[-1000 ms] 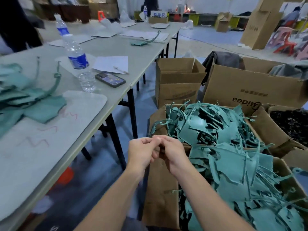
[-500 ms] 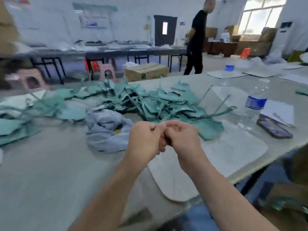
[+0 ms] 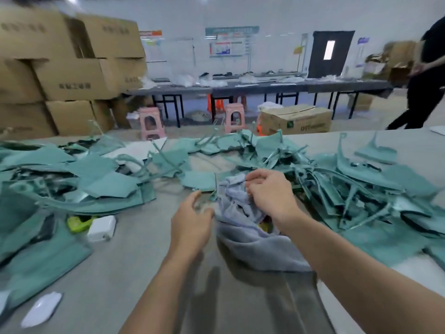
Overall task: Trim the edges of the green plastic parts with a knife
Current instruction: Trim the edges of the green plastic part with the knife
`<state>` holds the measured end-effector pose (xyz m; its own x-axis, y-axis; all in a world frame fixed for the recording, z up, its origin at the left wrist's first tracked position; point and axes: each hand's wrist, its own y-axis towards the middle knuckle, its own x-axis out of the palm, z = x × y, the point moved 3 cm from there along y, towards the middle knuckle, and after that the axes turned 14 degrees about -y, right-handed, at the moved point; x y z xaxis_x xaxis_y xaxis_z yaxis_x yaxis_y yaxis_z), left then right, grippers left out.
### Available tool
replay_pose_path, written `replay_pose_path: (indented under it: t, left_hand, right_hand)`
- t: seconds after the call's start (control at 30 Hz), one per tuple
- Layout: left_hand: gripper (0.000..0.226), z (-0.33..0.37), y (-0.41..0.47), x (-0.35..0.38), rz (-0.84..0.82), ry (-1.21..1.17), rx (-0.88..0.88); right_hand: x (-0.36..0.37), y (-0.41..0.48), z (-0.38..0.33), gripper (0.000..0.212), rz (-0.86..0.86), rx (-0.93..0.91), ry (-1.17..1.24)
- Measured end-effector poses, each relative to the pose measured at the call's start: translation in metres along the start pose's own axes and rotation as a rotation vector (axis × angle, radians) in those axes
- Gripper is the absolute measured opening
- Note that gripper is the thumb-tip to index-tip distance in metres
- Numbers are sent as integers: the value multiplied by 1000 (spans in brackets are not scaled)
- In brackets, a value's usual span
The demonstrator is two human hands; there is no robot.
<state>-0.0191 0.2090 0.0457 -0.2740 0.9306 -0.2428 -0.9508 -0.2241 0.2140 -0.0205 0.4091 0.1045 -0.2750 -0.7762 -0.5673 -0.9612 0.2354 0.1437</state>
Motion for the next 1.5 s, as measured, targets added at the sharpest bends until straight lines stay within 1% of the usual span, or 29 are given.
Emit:
replay_pose_path:
  t: [0.07, 0.13, 0.2, 0.27, 0.33, 0.37, 0.43, 0.47, 0.5, 0.57, 0.63, 0.73, 0.8, 0.87, 0.9, 0.97, 1.0, 1.03, 1.13, 1.17, 1.2, 1.3, 1.33, 1.43, 1.5]
  left_hand:
    - [60, -13, 14, 1, 35, -3, -32]
    - [65, -26, 25, -1, 83, -68, -96]
    - [68, -40, 31, -3, 137, -137, -126]
    - [69, -51, 34, -4, 165, -152, -128]
    - [72, -57, 40, -3, 158, -115, -123]
    - [73, -59, 42, -3, 150, -81, -122]
    - [73, -61, 44, -4, 153, -49, -119]
    - [71, -61, 45, -5, 154, -59, -114]
    - [69, -62, 46, -6, 152, -75, -108]
    - [68, -62, 46, -7, 146, -103, -103]
    - [67, -63, 48, -9, 146, -117, -109]
    - [66, -63, 48, -13, 139, -115, -124]
    - [61, -62, 48, -14, 127, -121, -120]
    - [55, -61, 46, -12, 119, -101, -109]
    - [54, -61, 44, -11, 115, -106, -116]
    - [56, -61, 39, -9, 95, -153, -125]
    - [57, -61, 36, -9, 86, -172, -122]
    - [56, -62, 34, -9, 81, -182, -118]
    - [52, -60, 28, -11, 99, -220, -134]
    - [51, -59, 27, -12, 99, -248, -144]
    - [50, -58, 26, -12, 93, -266, -148]
    - [47, -50, 24, -9, 60, -235, -83]
    - [47, -47, 23, -7, 50, -220, -55]
    - [54, -37, 18, 1, -33, -222, 4]
    - [67, -31, 13, 5, -172, -249, 24]
  right_hand:
    - [15, 18, -6, 26, -20, -76, -168]
    - [39, 35, -15, 26, -89, -164, -332]
    - [71, 51, -26, 27, -176, -260, -581]
    - [104, 62, -39, 26, -209, -402, -804]
    - [136, 71, -48, 23, -204, -508, -881]
    - [150, 76, -48, 29, -211, -531, -903]
    - [173, 88, -42, 48, -240, -498, -958]
    - [180, 92, -38, 51, -244, -464, -976]
    - [183, 95, -36, 46, -234, -445, -987]
    - [185, 95, -37, 29, -186, -499, -1026]
    - [180, 89, -42, 24, -164, -578, -1069]
    - [163, 74, -56, 17, -195, -672, -1152]
    - [144, 65, -62, 11, -179, -668, -1199]
    - [124, 60, -68, 25, -122, -610, -1195]
    - [113, 60, -72, 28, -86, -576, -1180]
    - [93, 59, -81, 28, -26, -517, -1166]
    - [84, 59, -84, 27, -27, -489, -1171]
    - [77, 60, -86, 25, -67, -475, -1185]
    - [59, 60, -89, 17, -285, -498, -1221]
    - [54, 58, -90, 17, -309, -514, -1226]
    - [49, 57, -92, 17, -279, -529, -1217]
    - [31, 56, -99, 11, -26, -540, -1115]
    - [26, 55, -100, 9, 27, -518, -1063]
    - [8, 54, -95, 26, 99, -398, -861]
    - [-7, 48, -93, 29, 222, -348, -685]
